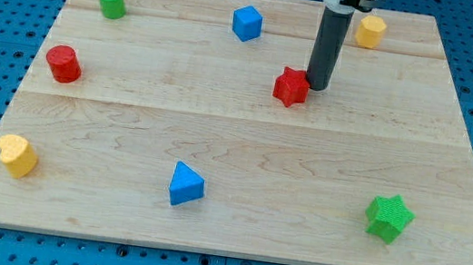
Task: Move the yellow hexagon closer to the blue cube
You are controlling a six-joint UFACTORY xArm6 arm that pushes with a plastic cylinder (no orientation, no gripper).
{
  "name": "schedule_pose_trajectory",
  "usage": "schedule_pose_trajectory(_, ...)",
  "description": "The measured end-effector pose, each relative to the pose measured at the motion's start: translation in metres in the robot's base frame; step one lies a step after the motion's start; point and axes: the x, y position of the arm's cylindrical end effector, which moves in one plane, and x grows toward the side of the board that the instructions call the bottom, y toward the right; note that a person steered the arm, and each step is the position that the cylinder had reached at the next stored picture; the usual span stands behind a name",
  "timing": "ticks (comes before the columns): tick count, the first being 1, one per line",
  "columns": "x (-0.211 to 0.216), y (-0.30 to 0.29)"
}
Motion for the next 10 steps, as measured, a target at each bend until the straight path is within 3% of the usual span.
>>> schedule_pose_trajectory(5,-0.028,0.067)
schedule_pose_trajectory(7,0.035,0.023)
schedule_pose_trajectory(8,0.02,0.013)
schedule_pose_trajectory(9,-0.037,0.101)
schedule_pose_trajectory(10,-0.106,0.126)
